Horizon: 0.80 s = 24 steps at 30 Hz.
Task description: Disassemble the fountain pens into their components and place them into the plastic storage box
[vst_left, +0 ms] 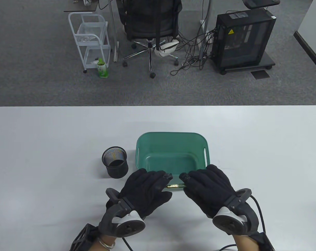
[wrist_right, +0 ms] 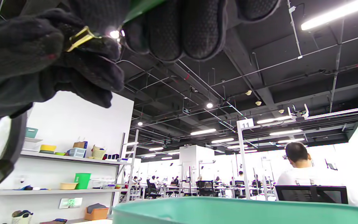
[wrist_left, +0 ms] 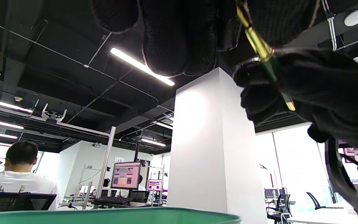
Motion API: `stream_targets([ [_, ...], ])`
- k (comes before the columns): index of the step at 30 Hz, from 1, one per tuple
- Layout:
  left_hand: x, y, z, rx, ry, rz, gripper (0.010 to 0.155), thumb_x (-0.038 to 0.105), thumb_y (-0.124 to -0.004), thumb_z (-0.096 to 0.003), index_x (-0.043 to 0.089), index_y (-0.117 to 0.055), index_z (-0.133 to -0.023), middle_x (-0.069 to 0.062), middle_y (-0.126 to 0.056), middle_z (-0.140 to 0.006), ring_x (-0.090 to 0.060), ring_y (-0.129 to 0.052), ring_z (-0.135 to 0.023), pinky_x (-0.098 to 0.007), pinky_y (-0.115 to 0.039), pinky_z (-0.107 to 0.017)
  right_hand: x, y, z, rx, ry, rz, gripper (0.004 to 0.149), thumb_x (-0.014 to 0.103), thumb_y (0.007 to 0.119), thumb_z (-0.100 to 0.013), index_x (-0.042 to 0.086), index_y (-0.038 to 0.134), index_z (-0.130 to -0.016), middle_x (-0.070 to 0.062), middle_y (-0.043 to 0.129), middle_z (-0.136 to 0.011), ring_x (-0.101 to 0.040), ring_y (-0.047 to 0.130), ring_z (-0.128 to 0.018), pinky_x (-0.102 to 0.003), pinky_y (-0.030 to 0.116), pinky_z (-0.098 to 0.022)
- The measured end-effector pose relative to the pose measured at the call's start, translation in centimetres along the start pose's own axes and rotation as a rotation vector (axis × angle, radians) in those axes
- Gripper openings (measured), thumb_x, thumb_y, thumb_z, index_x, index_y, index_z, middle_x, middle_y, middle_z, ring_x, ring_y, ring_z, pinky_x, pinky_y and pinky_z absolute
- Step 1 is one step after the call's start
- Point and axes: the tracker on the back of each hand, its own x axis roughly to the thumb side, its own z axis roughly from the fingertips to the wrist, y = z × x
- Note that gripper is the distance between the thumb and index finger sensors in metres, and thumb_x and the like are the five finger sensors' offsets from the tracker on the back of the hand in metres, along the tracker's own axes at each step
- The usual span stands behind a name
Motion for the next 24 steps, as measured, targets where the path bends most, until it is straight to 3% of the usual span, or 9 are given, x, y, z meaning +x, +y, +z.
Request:
stream_targets([
  [6,0.34,-0.27,-0.04,0.004,-0.020,-0.014,0.049,0.051,-0.072,-0.0634,0.017,-0.082,-0.098,-0.003,-0.099,-0.089,-0.020,-0.098,-0.072,-0.047,-0.071,-0.070,0.53,0.18,0.03,0.011,-0.020,0.003,0.044,0.049,0.072,-0.054,0.034,0.084,-0.094,0.008,0.085,-0.090,-0.014,0.085,-0.083,-0.049,0.059,-0.077],
  [12,0.35,-0.25,-0.03,0.013,-0.028,-0.005,0.048,0.050,-0.070,-0.0641,0.017,-0.084,-0.096,-0.003,-0.100,-0.086,-0.020,-0.098,-0.070,-0.047,-0.072,-0.069,0.62,0.19,-0.03,0.017,-0.023,0.004,0.044,0.049,0.072,-0.054,0.034,0.085,-0.094,0.008,0.085,-0.090,-0.014,0.085,-0.082,-0.049,0.059,-0.077],
  [24,0.45,-0.31,-0.16,-0.010,-0.064,0.021,0.046,0.045,-0.064,-0.0653,0.011,-0.090,-0.081,0.000,-0.101,-0.062,-0.014,-0.097,-0.049,-0.043,-0.075,-0.062,0.89,0.21,0.01,0.006,-0.047,-0.009,0.043,0.048,0.073,-0.053,0.032,0.087,-0.091,0.008,0.087,-0.087,-0.013,0.086,-0.080,-0.047,0.060,-0.077],
])
